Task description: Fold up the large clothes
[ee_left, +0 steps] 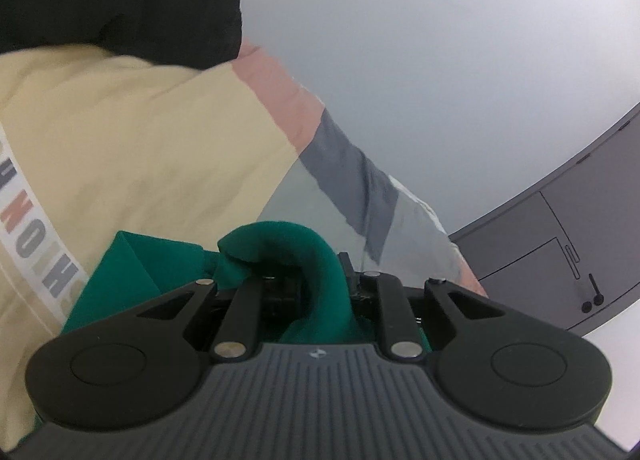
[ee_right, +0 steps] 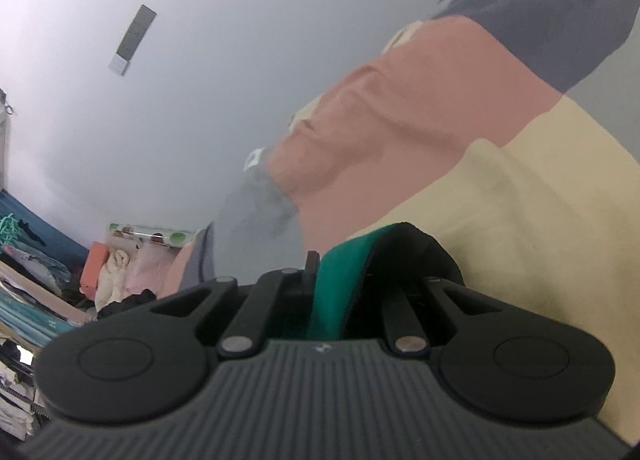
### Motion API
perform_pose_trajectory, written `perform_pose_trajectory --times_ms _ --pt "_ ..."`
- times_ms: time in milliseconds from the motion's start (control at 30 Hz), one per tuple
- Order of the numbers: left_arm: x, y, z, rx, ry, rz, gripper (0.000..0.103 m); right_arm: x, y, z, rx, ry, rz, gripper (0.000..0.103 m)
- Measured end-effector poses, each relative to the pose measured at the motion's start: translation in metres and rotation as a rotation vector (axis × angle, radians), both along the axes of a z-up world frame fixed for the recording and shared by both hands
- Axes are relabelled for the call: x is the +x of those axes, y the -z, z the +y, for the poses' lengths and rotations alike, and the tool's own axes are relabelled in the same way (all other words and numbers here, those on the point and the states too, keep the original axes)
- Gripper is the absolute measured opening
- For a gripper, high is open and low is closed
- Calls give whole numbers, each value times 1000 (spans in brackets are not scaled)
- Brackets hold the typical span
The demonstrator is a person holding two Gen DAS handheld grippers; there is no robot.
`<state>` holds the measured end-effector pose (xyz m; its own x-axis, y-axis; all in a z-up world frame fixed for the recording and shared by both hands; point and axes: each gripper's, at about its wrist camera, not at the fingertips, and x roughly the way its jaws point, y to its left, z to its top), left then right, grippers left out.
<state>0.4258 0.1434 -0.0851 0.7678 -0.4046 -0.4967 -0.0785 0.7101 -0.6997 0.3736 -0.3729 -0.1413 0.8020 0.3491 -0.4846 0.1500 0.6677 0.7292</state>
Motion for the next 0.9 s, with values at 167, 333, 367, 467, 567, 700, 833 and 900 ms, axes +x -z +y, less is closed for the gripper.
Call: perform_pose_trajectory --times_ms 167,333,367,467,567,700,833,900 --pt "-4 -1 -7 36 -4 -18 20 1 2 3 -41 -27 5 9" --pt "-26 -21 -13 104 12 -43 21 -5 -5 5 -48 -31 -24 9" --pt "-29 -25 -13 117 20 -41 22 -7 -8 6 -51 -31 -32 10" --pt "-42 -34 -11 132 37 -43 45 -16 -18 10 -69 -27 -56 12" --pt "-57 -46 -10 128 21 -72 67 -25 -30 18 -109 -17 -65 23" --pt "-77 -75 -18 248 7 -149 78 -48 -51 26 -112 -29 -135 74" --pt "-100 -97 -21 284 -4 -215 78 -76 -77 34 -214 -7 -199 78" --pt "-115 -107 -21 286 -13 -256 78 -92 -88 41 -275 -21 -236 78"
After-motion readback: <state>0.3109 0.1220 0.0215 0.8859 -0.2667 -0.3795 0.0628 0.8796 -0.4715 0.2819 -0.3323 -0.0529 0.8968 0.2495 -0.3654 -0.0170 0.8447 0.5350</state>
